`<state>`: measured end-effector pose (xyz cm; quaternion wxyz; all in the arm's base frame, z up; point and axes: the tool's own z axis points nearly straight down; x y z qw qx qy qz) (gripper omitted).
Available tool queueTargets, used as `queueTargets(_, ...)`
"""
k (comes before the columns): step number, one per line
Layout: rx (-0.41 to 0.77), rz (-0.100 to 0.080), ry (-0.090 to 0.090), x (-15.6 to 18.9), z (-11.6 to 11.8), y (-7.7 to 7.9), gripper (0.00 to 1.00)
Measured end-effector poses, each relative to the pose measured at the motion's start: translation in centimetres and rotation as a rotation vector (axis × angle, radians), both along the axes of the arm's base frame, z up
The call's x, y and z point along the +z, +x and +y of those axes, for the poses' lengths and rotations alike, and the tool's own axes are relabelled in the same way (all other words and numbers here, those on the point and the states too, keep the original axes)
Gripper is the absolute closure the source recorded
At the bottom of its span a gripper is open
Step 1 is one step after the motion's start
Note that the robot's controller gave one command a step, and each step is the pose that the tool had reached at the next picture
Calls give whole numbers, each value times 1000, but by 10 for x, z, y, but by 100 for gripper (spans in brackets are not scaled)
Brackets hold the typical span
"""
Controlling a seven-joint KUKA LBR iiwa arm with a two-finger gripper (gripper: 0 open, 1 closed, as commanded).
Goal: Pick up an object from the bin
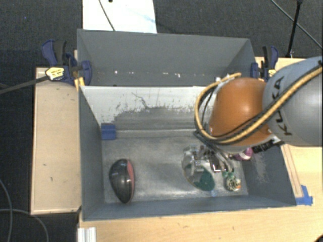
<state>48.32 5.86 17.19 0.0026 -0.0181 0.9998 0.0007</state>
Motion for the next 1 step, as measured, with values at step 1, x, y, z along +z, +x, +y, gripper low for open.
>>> queueTargets(1,-1,-4,0,56,5,16,100)
